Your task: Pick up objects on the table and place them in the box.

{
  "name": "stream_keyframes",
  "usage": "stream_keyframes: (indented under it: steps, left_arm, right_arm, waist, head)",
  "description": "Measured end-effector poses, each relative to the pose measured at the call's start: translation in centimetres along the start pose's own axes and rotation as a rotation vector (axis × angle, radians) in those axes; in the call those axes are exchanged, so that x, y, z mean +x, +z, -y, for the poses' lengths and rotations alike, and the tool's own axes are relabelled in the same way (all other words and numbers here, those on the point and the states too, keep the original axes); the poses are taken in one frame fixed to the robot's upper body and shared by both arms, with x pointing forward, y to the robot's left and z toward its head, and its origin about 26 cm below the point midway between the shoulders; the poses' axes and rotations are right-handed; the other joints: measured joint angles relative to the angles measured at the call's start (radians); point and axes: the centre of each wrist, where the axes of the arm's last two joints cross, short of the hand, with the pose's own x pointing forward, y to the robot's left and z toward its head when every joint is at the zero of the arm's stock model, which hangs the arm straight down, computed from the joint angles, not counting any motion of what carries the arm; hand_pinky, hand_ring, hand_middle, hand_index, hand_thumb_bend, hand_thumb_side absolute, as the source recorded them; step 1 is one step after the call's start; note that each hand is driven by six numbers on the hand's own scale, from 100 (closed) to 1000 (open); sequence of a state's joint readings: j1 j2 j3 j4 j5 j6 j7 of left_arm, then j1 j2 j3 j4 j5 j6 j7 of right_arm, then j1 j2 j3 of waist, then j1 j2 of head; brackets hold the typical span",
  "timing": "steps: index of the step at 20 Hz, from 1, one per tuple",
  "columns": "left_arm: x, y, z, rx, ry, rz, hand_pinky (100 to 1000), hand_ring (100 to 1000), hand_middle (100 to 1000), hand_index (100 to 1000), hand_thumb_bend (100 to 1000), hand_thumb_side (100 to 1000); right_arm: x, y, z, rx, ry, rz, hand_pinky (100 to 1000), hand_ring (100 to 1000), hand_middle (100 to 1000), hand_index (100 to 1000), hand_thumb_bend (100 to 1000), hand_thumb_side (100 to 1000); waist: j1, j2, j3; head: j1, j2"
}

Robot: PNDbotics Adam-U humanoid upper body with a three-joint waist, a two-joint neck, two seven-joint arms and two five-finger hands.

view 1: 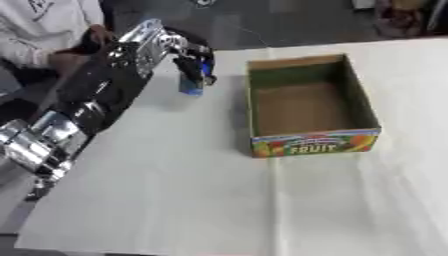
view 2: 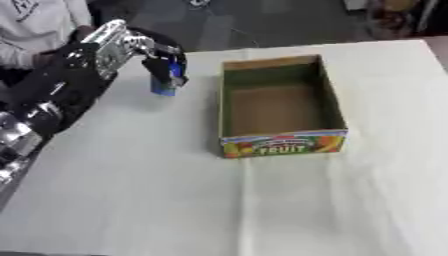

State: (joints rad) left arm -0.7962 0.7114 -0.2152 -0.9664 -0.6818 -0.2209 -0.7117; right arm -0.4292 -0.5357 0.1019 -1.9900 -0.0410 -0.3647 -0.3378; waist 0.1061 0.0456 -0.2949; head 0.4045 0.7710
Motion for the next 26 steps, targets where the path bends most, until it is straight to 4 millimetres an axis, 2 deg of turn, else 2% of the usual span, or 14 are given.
stream_keyframes:
  steps: [5, 15, 26]
  left_arm:
    - [1.5, 0.7, -2.4, 0.076, 0.004, 0.085, 100, 226, 411, 375, 100, 480]
    - [4.3, 1.5, -5.7, 0.129, -0.015, 0.199, 100, 218, 408, 376, 100, 488]
    - [7.7, 0.5, -6.6, 0.107, -0.015, 0.343, 100, 211, 407, 378, 100, 503]
  right_arm:
    - [0.0, 0.0, 0.0, 0.0, 0.0, 0.0, 483, 515, 576, 606, 100, 807]
    - [0.0, 0.0, 0.0, 0.0, 0.0, -0.001, 483, 515, 576, 606, 100, 806]
    - [0.0, -0.1, 0.0, -0.003, -0.008, 0.001, 484, 515, 575, 606, 100, 805]
  waist:
    - [0.003, -0.004, 0.002]
    - [0.008, -0.013, 0.002]
    - [0.012, -0.017, -0.014]
  head:
    - [0.0, 0.0]
    - [0.0, 0.0]
    - [0.0, 0.0]
